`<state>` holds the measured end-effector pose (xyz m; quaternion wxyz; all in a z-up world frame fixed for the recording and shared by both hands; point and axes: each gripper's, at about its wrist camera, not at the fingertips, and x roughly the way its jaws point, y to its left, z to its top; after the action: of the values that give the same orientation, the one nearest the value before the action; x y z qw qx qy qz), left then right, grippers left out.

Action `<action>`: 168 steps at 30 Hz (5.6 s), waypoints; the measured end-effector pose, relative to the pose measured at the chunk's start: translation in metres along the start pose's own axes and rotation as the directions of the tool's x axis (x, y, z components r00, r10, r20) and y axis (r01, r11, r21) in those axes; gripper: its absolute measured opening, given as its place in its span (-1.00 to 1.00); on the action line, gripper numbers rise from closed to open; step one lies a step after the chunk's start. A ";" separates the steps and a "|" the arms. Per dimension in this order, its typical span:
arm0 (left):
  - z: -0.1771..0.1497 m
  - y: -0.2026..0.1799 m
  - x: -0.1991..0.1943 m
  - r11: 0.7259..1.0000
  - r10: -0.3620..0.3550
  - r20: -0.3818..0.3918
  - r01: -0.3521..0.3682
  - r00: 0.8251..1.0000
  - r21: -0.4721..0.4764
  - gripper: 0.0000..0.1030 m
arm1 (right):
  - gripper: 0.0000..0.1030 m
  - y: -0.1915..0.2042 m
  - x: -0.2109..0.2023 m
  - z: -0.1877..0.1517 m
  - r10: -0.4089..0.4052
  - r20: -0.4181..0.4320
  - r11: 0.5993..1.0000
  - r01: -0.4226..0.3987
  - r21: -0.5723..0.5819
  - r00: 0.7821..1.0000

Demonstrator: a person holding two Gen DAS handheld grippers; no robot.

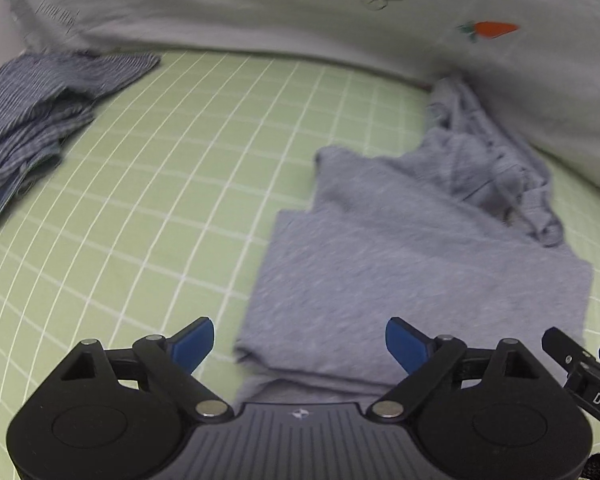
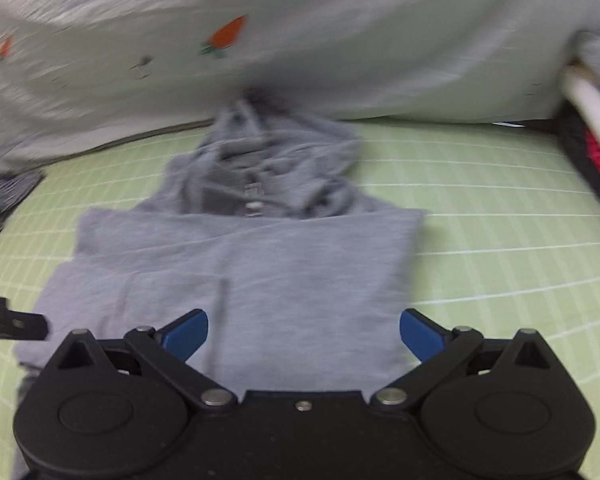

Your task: Fold clothes

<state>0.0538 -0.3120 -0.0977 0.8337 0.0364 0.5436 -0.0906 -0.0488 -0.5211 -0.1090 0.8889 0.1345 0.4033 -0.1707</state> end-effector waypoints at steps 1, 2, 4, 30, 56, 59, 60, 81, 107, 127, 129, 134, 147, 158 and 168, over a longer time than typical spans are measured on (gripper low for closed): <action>-0.001 0.004 0.005 1.000 0.010 -0.020 -0.010 1.000 -0.002 0.81 | 1.00 0.008 0.004 0.001 0.012 -0.020 1.000 -0.012 -0.009 1.000; -0.003 0.007 0.009 1.000 0.012 -0.033 -0.012 0.999 -0.005 0.81 | 1.00 0.015 0.008 0.002 0.023 -0.040 1.000 -0.024 -0.018 0.999; -0.005 0.012 0.016 1.000 0.005 -0.055 -0.006 0.998 -0.012 0.81 | 0.95 0.031 0.016 0.003 0.046 -0.081 0.998 -0.049 -0.035 0.996; 0.015 -0.018 0.002 0.993 -0.017 0.076 0.008 0.997 0.116 0.99 | -0.89 -0.003 -0.028 0.021 0.055 0.003 0.997 -0.055 -0.050 0.998; 0.018 -0.038 0.038 0.972 0.036 -0.057 -0.022 0.998 0.236 1.00 | 0.69 -0.074 0.015 0.015 -0.200 -0.182 0.978 0.209 0.031 0.963; 0.026 -0.034 0.023 0.982 0.005 -0.020 -0.001 1.000 0.190 1.00 | 0.74 -0.077 0.006 0.021 -0.191 -0.128 0.979 0.198 0.042 0.973; 0.030 -0.034 0.019 0.984 -0.008 -0.011 0.010 1.000 0.178 1.00 | 0.76 -0.080 0.005 0.022 -0.189 -0.118 0.979 0.197 0.057 0.975; 0.180 -0.157 0.084 0.946 -0.163 0.093 0.129 0.982 0.297 1.00 | 0.81 -0.119 0.105 0.137 -0.189 0.004 0.972 0.186 0.143 0.982; 0.174 -0.107 0.065 0.917 0.266 0.389 -0.356 0.882 0.180 1.00 | 0.83 -0.122 0.107 0.129 -0.420 0.106 0.907 0.418 0.043 0.901; 0.001 -0.014 -0.048 0.957 0.242 0.359 -0.283 0.901 0.066 1.00 | 0.89 -0.073 -0.069 -0.002 -0.416 0.294 0.900 0.435 0.001 0.861; -0.011 -0.011 -0.036 0.972 0.200 0.255 -0.225 0.946 0.072 0.99 | 0.89 -0.075 -0.063 -0.016 -0.407 0.216 0.908 0.419 -0.013 0.888; -0.020 -0.017 -0.032 0.992 0.074 0.182 -0.092 0.980 0.092 0.99 | 0.86 -0.078 -0.061 -0.022 -0.257 0.118 0.966 0.251 0.064 0.959; -0.008 -0.012 0.013 0.994 0.073 0.050 -0.077 0.996 0.081 0.99 | 0.88 -0.062 -0.016 -0.020 -0.203 -0.026 0.978 0.204 0.036 0.979; -0.027 0.007 -0.068 0.998 -0.048 0.200 0.038 0.979 0.052 0.99 | 0.90 -0.050 -0.077 -0.027 -0.123 0.065 0.991 0.120 0.054 0.990; -0.123 0.073 -0.078 0.999 -0.006 0.037 0.007 0.999 -0.034 0.99 | 0.90 -0.072 -0.116 -0.116 -0.077 -0.108 0.983 0.094 0.155 0.991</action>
<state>-0.0738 -0.2124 -0.0797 0.8438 0.0187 0.5295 -0.0849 -0.2282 -0.5201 -0.1018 0.8453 0.1965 0.4385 -0.2334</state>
